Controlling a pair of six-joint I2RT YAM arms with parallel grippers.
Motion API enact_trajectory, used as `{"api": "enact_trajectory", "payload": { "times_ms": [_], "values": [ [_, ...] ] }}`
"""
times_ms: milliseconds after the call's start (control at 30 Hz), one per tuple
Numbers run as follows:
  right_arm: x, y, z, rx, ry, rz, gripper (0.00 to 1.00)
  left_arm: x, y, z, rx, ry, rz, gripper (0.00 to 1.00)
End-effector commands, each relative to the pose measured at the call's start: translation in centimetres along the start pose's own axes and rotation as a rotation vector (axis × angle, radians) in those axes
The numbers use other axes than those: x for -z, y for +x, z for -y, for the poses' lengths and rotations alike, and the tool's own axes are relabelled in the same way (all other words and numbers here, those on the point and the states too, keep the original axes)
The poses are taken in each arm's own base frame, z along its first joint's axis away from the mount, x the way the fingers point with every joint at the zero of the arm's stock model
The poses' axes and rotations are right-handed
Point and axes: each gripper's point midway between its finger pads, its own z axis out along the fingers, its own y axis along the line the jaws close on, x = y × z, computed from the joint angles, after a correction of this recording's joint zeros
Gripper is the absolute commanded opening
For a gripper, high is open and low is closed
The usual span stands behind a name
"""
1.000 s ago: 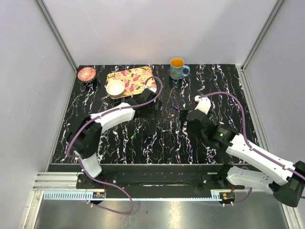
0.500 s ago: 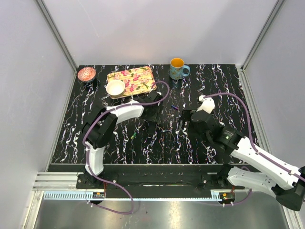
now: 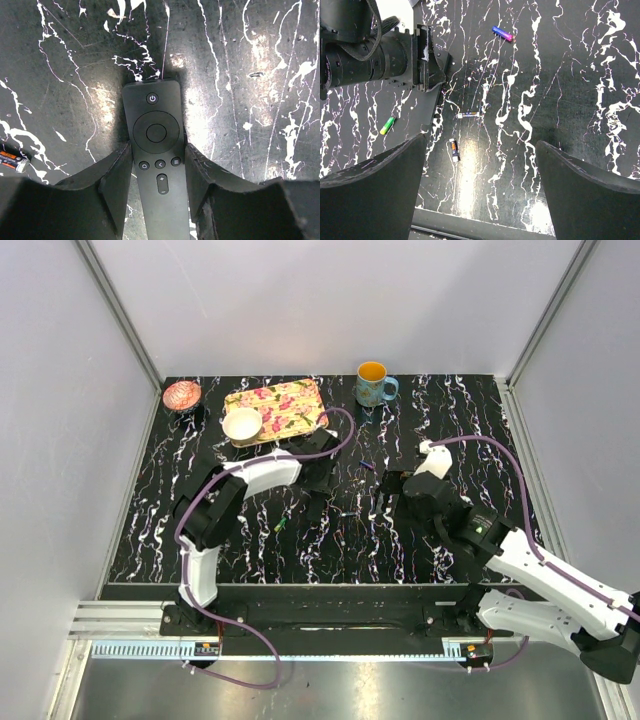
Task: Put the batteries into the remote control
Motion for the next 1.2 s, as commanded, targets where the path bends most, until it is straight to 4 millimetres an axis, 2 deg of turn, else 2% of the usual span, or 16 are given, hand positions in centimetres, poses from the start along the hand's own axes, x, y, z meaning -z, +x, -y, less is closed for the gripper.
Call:
{"api": "enact_trajectory", "payload": {
  "times_ms": [0,133,167,233,267,333,367,400,467,500,567,600,667,767,900,1167],
  "values": [
    [0.3,-0.9,-0.7,-0.042,-0.032,0.029,0.99,2.1,-1.8,0.8,0.030,0.056,0.086,0.23],
    [0.7,-2.0,-1.4,-0.031,-0.067,0.061,0.98,7.2,-5.6,1.2,0.125,0.163,0.242,0.16],
    [0.8,-2.3,-1.6,-0.034,-0.076,0.068,0.98,10.2,-7.3,1.6,0.152,0.220,0.324,0.16],
    [1.0,-2.9,-2.1,-0.036,-0.103,0.085,0.99,12.7,-8.6,1.7,0.228,0.343,0.392,0.15],
    [1.2,-3.1,-2.5,-0.034,-0.122,0.090,0.99,15.7,-9.7,1.8,0.248,0.415,0.455,0.15],
    [1.5,-3.4,-3.8,-0.027,-0.188,0.085,0.99,18.0,-10.1,2.0,0.303,0.565,0.507,0.15],
    [1.8,-3.2,-4.6,-0.021,-0.234,0.069,0.99,21.2,-11.6,2.3,0.300,0.659,0.614,0.15],
    [1.9,-3.6,-5.4,-0.020,-0.273,0.084,0.98,21.1,-10.7,1.6,0.323,0.693,0.614,0.16],
    [2.1,-3.6,-6.1,-0.036,-0.314,0.092,0.98,25.2,-10.9,2.7,0.321,0.865,0.690,0.15],
    [2.2,-4.1,-6.7,-0.050,-0.344,0.111,0.99,24.9,-9.8,2.4,0.334,0.897,0.684,0.15],
    [3.1,-4.5,-8.9,-0.055,-0.465,0.114,1.00,28.7,-9.6,3.2,0.316,1.047,0.757,0.15],
    [3.3,-4.3,-9.6,-0.062,-0.511,0.113,1.00,28.6,-8.5,3.2,0.313,1.082,0.742,0.15],
    [5.3,-5.6,-12.0,-0.091,-0.674,0.154,1.00,31.6,-8.2,3.6,0.296,1.194,0.804,0.14],
    [6.8,-6.6,-14.1,-0.124,-0.819,0.160,1.00,33.9,-6.8,3.6,0.296,1.334,0.833,0.11],
    [7.1,-6.9,-15.3,-0.186,-0.930,0.106,1.00,37.3,-6.3,3.2,0.303,1.481,0.868,0.09],
    [7.0,-6.2,-17.6,-0.216,-1.062,0.035,1.00,38.8,-5.9,3.3,0.270,1.520,0.884,0.09]
  ]
}}
